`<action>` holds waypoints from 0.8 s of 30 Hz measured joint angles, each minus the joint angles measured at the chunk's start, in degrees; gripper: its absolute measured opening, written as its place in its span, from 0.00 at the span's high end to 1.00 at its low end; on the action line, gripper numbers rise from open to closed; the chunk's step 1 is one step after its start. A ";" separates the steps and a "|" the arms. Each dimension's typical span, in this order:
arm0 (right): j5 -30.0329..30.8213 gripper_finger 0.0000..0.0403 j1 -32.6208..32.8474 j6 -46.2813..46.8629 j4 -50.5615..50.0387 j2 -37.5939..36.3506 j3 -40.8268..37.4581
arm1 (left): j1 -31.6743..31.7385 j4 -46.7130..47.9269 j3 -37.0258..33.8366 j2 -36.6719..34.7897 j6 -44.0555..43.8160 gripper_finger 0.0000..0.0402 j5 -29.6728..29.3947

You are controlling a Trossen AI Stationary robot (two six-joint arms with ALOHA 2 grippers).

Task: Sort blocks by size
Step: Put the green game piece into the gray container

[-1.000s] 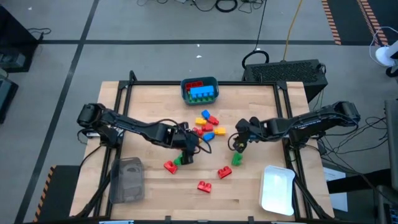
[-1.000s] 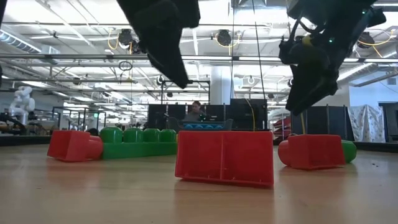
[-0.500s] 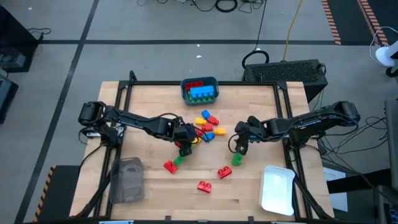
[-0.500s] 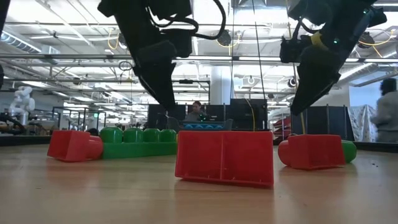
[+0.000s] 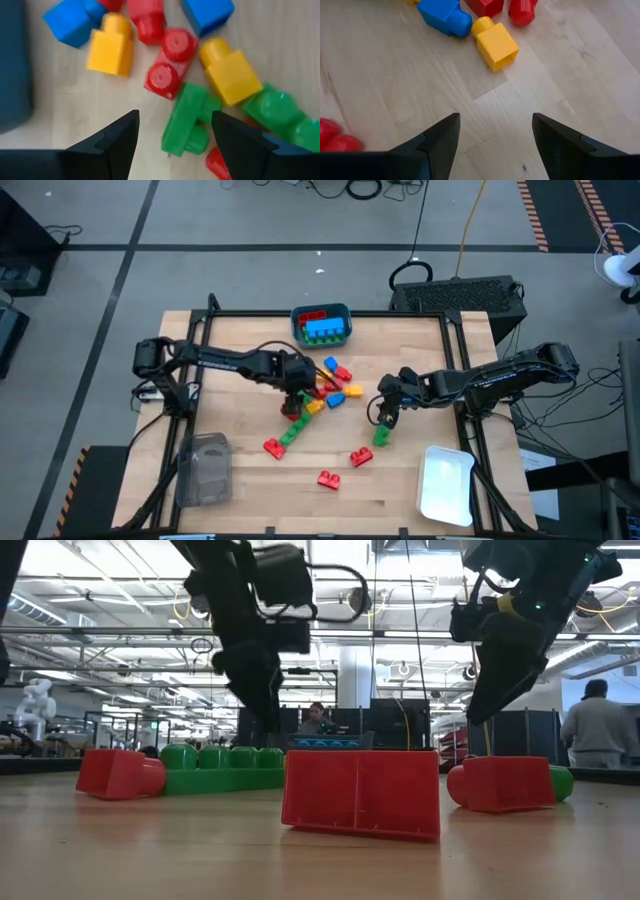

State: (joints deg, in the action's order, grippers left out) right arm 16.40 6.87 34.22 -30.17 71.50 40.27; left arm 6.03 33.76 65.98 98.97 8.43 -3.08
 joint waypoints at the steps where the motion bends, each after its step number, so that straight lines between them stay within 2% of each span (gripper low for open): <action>1: 0.02 0.41 0.00 -0.41 -0.02 0.00 0.00 | 0.06 -0.03 0.00 0.65 1.18 0.37 0.36; 5: 0.02 0.41 -0.06 -2.34 0.02 0.00 0.00 | 0.03 -0.38 0.00 3.61 4.15 0.37 1.60; 17: 0.00 0.41 -3.57 -8.34 0.21 0.00 0.00 | 0.19 -2.18 0.09 9.31 3.86 0.38 3.64; 24: -0.21 0.41 -5.63 -9.42 0.22 0.00 0.01 | 1.01 -2.17 0.07 9.08 0.88 0.52 3.71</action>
State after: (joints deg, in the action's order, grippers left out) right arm 16.20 1.24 24.79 -29.95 71.50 40.28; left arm 7.04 31.59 66.04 108.04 9.31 0.63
